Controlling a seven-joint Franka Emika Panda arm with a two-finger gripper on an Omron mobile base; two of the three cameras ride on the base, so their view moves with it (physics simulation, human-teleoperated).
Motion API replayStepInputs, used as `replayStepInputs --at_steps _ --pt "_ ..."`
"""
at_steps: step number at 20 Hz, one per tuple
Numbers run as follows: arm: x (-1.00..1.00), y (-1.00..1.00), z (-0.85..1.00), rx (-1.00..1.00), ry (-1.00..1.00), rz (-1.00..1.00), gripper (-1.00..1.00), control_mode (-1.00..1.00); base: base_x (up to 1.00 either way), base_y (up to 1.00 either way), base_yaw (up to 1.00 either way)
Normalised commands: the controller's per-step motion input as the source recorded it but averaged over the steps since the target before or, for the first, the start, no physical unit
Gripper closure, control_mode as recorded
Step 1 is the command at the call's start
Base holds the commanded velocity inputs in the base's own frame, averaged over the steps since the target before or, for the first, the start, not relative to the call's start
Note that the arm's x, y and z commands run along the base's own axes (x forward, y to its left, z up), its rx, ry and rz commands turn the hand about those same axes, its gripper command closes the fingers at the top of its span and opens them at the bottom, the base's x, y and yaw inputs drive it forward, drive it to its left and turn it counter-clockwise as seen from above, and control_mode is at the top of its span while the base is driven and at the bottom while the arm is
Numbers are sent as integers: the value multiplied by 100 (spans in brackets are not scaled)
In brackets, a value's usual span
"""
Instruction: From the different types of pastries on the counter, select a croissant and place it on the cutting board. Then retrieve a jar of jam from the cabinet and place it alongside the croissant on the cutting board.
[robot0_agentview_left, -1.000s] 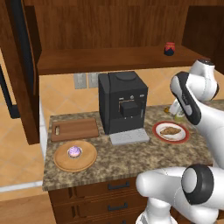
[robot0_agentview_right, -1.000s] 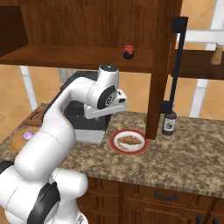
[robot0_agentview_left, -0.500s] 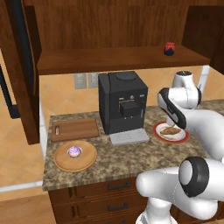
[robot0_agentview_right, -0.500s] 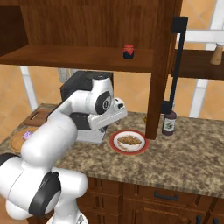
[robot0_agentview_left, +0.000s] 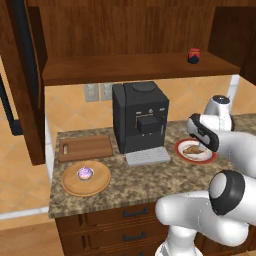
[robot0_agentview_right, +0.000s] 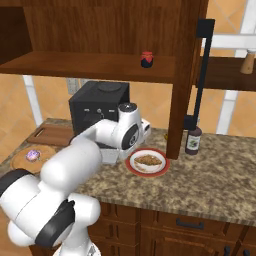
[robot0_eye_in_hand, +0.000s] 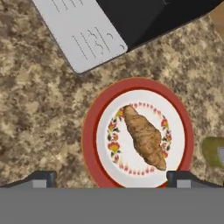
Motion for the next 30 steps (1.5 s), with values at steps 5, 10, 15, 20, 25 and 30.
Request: replayStepInputs --at_steps 5,10,15,20,25,30 --pt "86 -37 -9 0 0 8 -100 -100 0 0 0" --pt "72 -33 -11 0 0 6 -100 -100 0 0 0" --pt "0 0 -24 1 0 0 -100 -100 0 0 0" --pt "0 0 -49 7 0 6 -100 -100 0 0 0" --pt "2 0 -19 2 0 16 -100 -100 0 0 0" --pt "1 0 -7 0 0 6 -100 -100 0 0 0"
